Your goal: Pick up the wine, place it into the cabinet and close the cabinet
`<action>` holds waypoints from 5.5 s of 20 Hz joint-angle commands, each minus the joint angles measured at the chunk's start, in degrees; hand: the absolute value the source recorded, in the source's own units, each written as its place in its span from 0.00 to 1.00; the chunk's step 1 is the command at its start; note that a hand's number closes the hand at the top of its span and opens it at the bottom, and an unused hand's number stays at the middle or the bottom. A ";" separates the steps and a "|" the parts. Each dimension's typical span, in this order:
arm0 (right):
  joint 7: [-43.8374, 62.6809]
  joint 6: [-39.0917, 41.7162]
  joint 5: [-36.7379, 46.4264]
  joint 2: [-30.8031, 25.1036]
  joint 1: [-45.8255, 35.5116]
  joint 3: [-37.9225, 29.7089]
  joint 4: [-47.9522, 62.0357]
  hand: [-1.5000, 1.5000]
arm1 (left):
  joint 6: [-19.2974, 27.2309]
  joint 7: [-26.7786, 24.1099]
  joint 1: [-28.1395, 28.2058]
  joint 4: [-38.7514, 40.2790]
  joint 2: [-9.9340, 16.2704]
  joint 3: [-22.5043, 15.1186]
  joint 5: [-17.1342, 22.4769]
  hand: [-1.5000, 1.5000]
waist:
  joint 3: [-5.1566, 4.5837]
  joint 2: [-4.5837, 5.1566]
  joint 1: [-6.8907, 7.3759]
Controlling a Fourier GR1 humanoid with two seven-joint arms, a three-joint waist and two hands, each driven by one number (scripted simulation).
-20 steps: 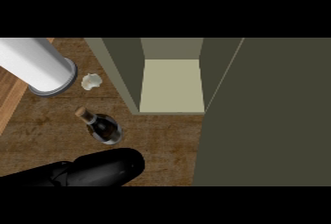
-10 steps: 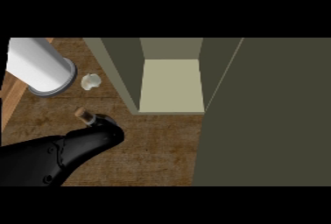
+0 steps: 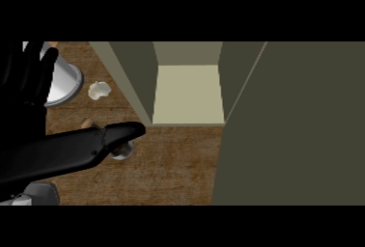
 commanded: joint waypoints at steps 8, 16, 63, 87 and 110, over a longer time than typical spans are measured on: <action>-1.46 3.72 -3.92 1.44 8.26 -1.83 -8.17 0.00 | 3.14 -15.06 14.18 8.37 -0.19 0.75 4.18 0.00 | -0.02 -0.08 -0.05; 0.83 6.68 -10.11 -0.76 4.60 -7.34 -6.04 0.00 | 6.20 -31.04 21.00 17.70 -0.48 3.50 8.18 0.00 | -0.03 0.00 0.08; -2.80 13.71 -7.27 5.90 9.77 -5.30 -3.96 0.00 | -10.06 -77.67 25.93 64.53 1.34 17.80 28.77 0.00 | -0.03 0.03 0.06; 1.73 10.33 -8.79 4.14 3.72 -6.17 -3.28 0.00 | -20.97 -93.19 9.95 98.04 1.99 21.13 33.46 1.00 | -0.08 0.19 -0.21; -0.55 12.08 -10.03 4.70 8.47 -7.00 -3.55 0.00 | -35.67 -103.73 28.42 77.30 3.90 13.93 33.65 1.00 | 0.07 -0.20 0.61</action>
